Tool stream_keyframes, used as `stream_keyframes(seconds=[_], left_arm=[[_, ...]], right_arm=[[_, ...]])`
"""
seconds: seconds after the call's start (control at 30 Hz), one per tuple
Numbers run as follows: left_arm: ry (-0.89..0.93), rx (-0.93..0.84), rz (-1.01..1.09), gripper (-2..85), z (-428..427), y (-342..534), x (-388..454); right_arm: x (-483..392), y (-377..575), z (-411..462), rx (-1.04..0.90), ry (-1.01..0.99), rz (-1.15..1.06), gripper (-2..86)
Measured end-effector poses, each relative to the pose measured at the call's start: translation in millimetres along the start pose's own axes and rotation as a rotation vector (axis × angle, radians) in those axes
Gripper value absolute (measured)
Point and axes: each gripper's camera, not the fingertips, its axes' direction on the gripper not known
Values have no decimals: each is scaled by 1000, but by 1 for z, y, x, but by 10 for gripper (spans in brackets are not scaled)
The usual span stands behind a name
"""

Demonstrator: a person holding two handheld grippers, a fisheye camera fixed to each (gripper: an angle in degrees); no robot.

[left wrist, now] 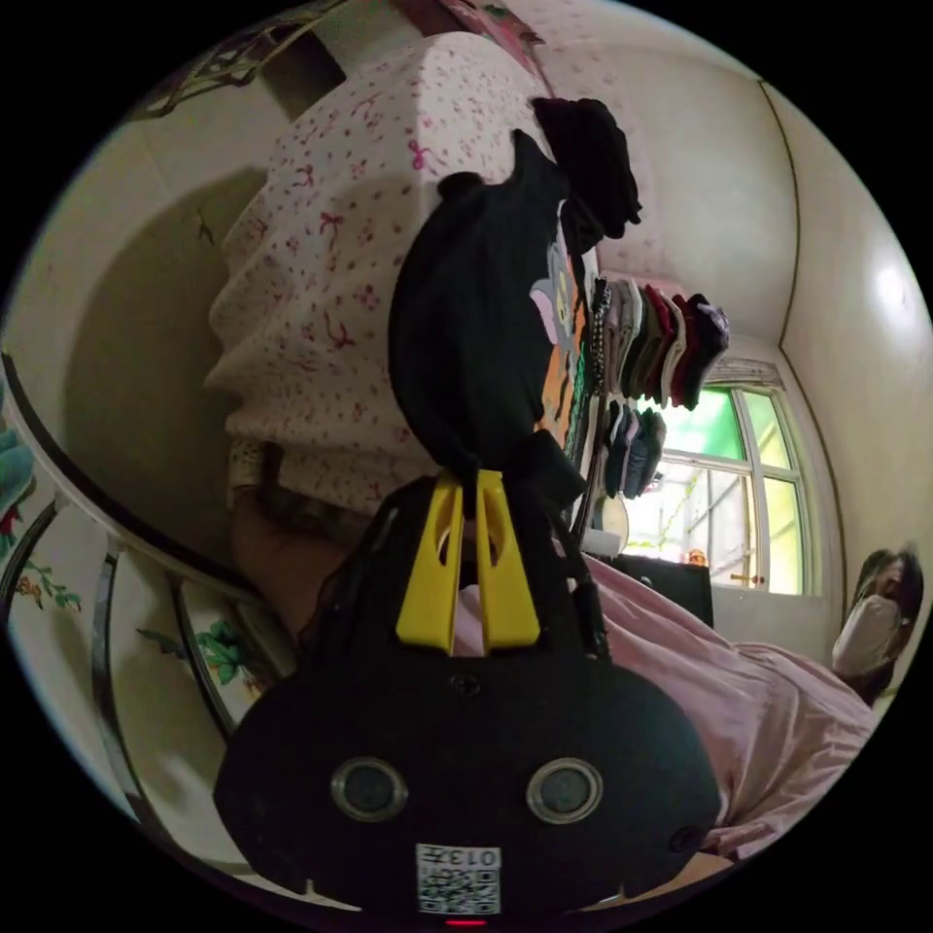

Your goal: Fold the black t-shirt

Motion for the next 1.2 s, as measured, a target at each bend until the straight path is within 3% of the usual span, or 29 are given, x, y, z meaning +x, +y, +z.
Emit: stream_keyframes(seconds=[0.23,0.57,0.97,1.2], left_arm=[[135,49,187,10,-64,-3,29],[78,57,342,8,-99,-19,76],[-4,46,417,10,-113,-30,109],[-93,45,536,10,-113,-62,146]], right_arm=[[-21,6,7,-13,59,-76,83],[-39,-1,28,-36,246,-178,89],[-11,-30,39,-72,202,-122,11],[31,-90,13,52,200,-71,5]])
